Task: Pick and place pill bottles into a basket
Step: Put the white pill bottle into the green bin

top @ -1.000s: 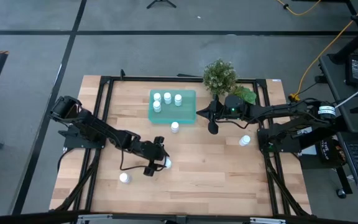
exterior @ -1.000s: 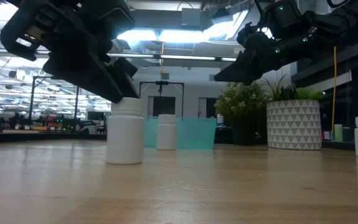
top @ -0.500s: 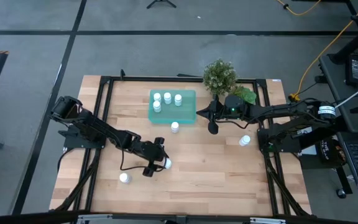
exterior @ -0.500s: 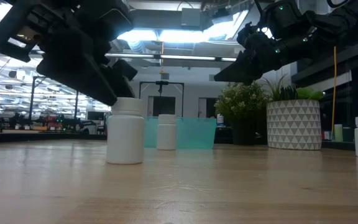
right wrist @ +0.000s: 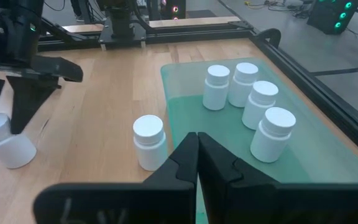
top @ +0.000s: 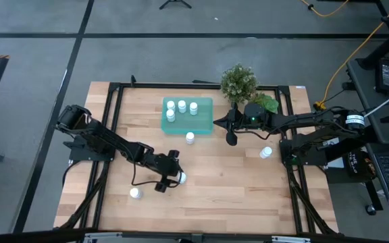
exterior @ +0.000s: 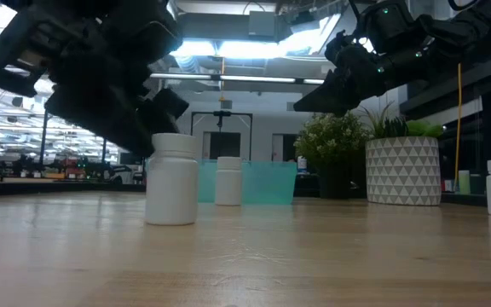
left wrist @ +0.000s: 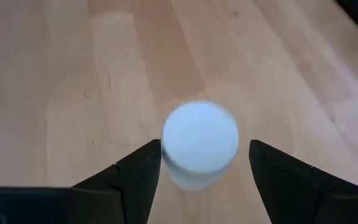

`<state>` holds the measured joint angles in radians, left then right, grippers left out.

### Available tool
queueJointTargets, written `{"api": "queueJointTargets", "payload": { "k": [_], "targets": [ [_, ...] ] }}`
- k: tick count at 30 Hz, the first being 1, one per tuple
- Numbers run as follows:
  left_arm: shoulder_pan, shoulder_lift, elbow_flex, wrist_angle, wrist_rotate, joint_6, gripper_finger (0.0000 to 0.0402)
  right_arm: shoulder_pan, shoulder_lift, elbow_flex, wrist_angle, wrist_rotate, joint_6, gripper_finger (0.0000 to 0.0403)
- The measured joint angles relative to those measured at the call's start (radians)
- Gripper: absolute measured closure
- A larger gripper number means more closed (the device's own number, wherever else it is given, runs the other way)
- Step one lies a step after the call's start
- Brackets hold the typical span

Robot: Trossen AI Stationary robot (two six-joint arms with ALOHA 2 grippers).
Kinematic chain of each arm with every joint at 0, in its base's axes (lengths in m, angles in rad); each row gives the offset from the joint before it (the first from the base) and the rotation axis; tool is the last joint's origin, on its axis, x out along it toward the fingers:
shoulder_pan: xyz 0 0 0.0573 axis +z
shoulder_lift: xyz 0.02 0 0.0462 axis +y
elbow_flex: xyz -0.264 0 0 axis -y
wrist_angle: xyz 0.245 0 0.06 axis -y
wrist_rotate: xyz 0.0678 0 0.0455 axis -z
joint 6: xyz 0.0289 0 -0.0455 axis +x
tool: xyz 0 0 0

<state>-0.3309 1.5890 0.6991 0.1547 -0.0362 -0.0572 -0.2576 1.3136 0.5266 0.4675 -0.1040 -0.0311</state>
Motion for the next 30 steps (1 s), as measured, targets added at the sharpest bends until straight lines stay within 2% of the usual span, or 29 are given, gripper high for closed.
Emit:
{"api": "queueJointTargets", "payload": {
  "k": [10, 19, 30],
  "targets": [
    [0.000, -0.002, 0.001, 0.022, -0.014, 0.030, 0.0173, 0.000, 0.013, 0.000, 0.004, 0.000, 0.000, 0.0391],
    [0.000, -0.002, 0.001, 0.023, -0.016, 0.045, 0.0249, 0.000, 0.092, 0.001, 0.113, 0.000, -0.017, 0.0391],
    [0.000, -0.027, 0.003, -0.041, -0.043, 0.052, 0.0249, 0.000, 0.104, 0.001, 0.114, -0.019, -0.029, 0.0391]
  ]
}}
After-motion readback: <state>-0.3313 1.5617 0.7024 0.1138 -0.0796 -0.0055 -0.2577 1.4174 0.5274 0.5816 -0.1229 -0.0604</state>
